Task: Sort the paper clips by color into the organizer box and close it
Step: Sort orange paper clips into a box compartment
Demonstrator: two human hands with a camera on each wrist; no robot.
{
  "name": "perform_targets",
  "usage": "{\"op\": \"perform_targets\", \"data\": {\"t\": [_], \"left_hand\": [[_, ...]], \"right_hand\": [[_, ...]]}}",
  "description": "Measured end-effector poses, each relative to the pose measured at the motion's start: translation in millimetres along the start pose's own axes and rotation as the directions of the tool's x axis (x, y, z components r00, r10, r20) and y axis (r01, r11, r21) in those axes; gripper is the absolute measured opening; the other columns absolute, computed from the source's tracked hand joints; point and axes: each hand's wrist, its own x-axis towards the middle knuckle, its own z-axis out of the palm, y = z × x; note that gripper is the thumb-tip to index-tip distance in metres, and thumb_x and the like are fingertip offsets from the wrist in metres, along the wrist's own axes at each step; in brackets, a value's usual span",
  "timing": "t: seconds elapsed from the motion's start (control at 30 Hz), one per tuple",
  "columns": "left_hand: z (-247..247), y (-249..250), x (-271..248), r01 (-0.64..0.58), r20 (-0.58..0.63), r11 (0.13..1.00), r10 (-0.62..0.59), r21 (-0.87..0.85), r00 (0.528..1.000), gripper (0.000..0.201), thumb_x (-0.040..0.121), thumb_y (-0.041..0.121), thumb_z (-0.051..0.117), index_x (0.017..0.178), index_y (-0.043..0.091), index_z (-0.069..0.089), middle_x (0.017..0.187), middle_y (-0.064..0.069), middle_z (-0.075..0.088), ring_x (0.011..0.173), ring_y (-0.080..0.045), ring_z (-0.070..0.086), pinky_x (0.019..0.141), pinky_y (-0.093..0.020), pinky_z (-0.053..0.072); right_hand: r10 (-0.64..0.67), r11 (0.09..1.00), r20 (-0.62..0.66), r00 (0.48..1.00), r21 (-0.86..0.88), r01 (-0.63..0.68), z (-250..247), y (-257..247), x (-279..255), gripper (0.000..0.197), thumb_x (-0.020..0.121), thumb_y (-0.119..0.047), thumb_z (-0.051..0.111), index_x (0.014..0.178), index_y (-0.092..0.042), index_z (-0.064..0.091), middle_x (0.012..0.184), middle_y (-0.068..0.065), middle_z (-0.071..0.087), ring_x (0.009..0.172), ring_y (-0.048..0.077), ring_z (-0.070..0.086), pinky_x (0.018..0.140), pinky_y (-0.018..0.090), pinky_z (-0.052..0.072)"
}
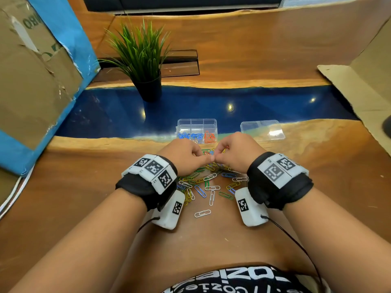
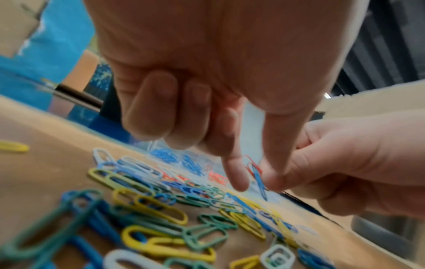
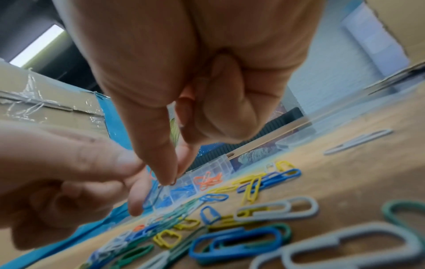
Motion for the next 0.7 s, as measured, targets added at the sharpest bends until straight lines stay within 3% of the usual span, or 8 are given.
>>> {"op": "perform_targets", "data": {"t": [0.1,0.27,0.37,0.47,0.5,0.6,0.63,0.7], "left_hand": [[0,2,0,-0.013,0.001,0.998,0.013,-0.057,1.0,0.022,0.084,0.044,0.062,0.079,0.024,0.07,0.057,0.014,0.051,0.066,-0.009,0.052,0.063,-0.021,0.039],[-2,1,-2,-0.006,-0.016,0.986,0.004,-0.168,1.0,0.012,0.081,0.026,0.065,0.071,0.021,0.068,0.052,0.01,0.051,0.053,-0.003,0.046,0.053,-0.019,0.038],[-2,-2,-1,0.01,-0.008,0.986,-0.012,-0.168,1.0,0.012,0.078,0.028,0.066,0.07,0.019,0.068,0.052,0.009,0.051,0.054,-0.006,0.046,0.058,-0.021,0.039],[-2,-6,-1,0.024,0.004,0.986,-0.024,-0.167,1.0,0.023,0.079,0.04,0.068,0.067,0.02,0.066,0.049,0.009,0.052,0.051,-0.004,0.046,0.056,-0.021,0.037],[-2,-6,-1,0.032,0.002,0.985,-0.032,-0.172,0.999,0.026,0.08,0.042,0.067,0.065,0.022,0.064,0.049,0.009,0.052,0.05,-0.004,0.046,0.055,-0.022,0.036],[-5,-7,1,0.042,-0.046,0.98,-0.052,-0.192,0.998,0.024,0.083,0.035,0.063,0.063,0.024,0.057,0.053,0.008,0.05,0.053,-0.009,0.047,0.051,-0.022,0.033],[-7,-6,2,0.042,-0.059,0.976,-0.056,-0.214,0.997,0.021,0.084,0.03,0.061,0.064,0.024,0.056,0.055,0.007,0.051,0.056,-0.011,0.048,0.052,-0.022,0.035],[-10,-5,4,0.05,-0.062,0.96,-0.07,-0.277,0.996,0.014,0.085,0.021,0.056,0.071,0.024,0.054,0.06,0.007,0.051,0.058,-0.012,0.048,0.053,-0.022,0.037]], "right_hand": [[-0.011,0.998,-0.022,1.0,0.058,0.013,2,1,0,0.01,0.079,-0.022,0.067,0.08,-0.016,0.075,0.052,-0.011,0.046,0.052,0.002,0.042,0.047,0.012,0.028],[-0.004,0.992,-0.022,1.0,0.125,0.007,-1,4,1,0.008,0.078,-0.022,0.069,0.078,-0.016,0.074,0.052,-0.01,0.044,0.051,0.004,0.041,0.045,0.01,0.029],[0.018,0.988,-0.081,0.997,0.154,-0.006,-4,4,3,0.008,0.08,-0.02,0.065,0.076,-0.016,0.071,0.052,-0.01,0.044,0.051,0.004,0.041,0.046,0.009,0.031],[0.114,0.939,-0.059,0.992,0.332,-0.088,-7,1,8,0.015,0.084,-0.022,0.055,0.069,-0.019,0.054,0.058,-0.007,0.045,0.051,0.009,0.039,0.049,0.023,0.034],[0.161,0.853,0.019,0.987,0.5,-0.149,-9,-1,8,0.018,0.086,-0.019,0.049,0.068,-0.019,0.047,0.059,-0.004,0.042,0.048,0.011,0.034,0.044,0.021,0.03],[0.124,0.379,0.267,0.956,0.877,-0.294,-16,-2,11,0.019,0.084,-0.01,0.03,0.067,-0.017,0.037,0.058,0.003,0.036,0.045,0.013,0.025,0.037,0.016,0.019],[0.08,0.285,0.284,0.955,0.912,-0.295,-17,-2,11,0.02,0.081,-0.009,0.027,0.066,-0.016,0.037,0.057,0.004,0.038,0.045,0.013,0.026,0.037,0.017,0.019],[0.031,0.198,0.279,0.96,0.939,-0.28,-19,-1,14,0.021,0.078,-0.007,0.024,0.067,-0.014,0.041,0.059,0.006,0.042,0.046,0.014,0.03,0.038,0.018,0.023]]}}
